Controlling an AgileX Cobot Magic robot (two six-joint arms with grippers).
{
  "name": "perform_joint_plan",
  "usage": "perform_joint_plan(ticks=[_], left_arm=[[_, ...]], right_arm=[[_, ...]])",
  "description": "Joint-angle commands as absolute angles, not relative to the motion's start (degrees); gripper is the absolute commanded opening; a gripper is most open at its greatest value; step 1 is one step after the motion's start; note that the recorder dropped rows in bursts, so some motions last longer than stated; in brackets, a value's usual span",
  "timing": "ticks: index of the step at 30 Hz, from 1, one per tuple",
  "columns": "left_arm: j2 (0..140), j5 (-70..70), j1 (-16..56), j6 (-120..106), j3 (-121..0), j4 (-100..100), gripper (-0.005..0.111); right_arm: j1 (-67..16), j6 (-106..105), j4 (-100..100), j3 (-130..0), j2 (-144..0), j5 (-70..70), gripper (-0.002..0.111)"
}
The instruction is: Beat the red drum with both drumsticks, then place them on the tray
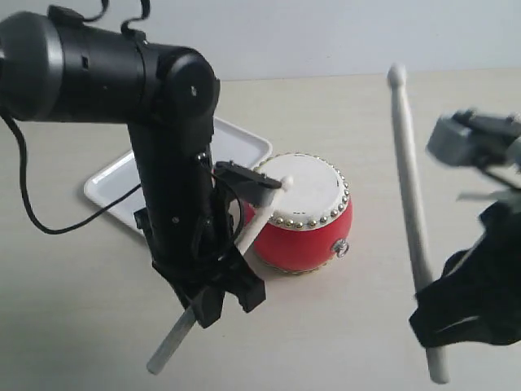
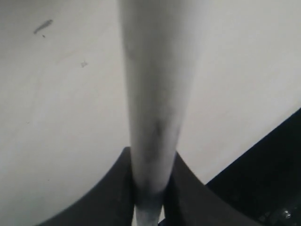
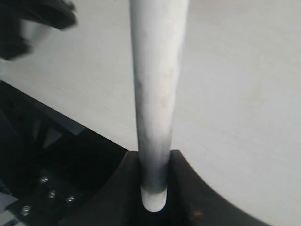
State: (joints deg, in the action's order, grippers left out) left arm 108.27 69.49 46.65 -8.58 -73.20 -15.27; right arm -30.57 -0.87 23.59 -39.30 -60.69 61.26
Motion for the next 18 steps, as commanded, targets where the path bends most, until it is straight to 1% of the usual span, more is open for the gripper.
perform_joint_plan(ticks=[1, 5, 7, 9, 12, 16, 18], left_arm=[[100.5, 70.0, 46.9, -7.1, -75.1, -16.0, 0.000], [93.7, 70.0, 46.9, -6.4, -75.9, -15.9, 0.000], [90.7, 70.0, 46.9, -5.4, -75.9, -15.5, 0.000], [88.9, 70.0, 46.9, -4.8, -75.9, -14.6, 0.000], [88.6, 70.0, 46.9, -4.8, -75.9, -12.9, 0.000], [91.8, 70.0, 46.9, -4.8, -74.9, -11.2, 0.000], [95.1, 67.0, 46.9, -4.8, -73.8, -11.2, 0.000]], right_arm=[[-30.7, -8.8, 27.6, -35.9, -75.1, 54.0, 0.000], [-30.7, -14.1, 31.7, -37.3, -87.2, 52.9, 0.000], [-30.7, -13.8, 30.9, -39.3, -92.2, 55.7, 0.000], [-30.7, -13.9, 30.9, -41.3, -94.3, 58.7, 0.000], [-30.7, -13.8, 32.4, -42.1, -91.1, 59.4, 0.000], [-30.7, -10.9, 32.4, -42.4, -80.8, 61.0, 0.000], [-30.7, -8.6, 32.4, -42.4, -74.7, 61.9, 0.000]])
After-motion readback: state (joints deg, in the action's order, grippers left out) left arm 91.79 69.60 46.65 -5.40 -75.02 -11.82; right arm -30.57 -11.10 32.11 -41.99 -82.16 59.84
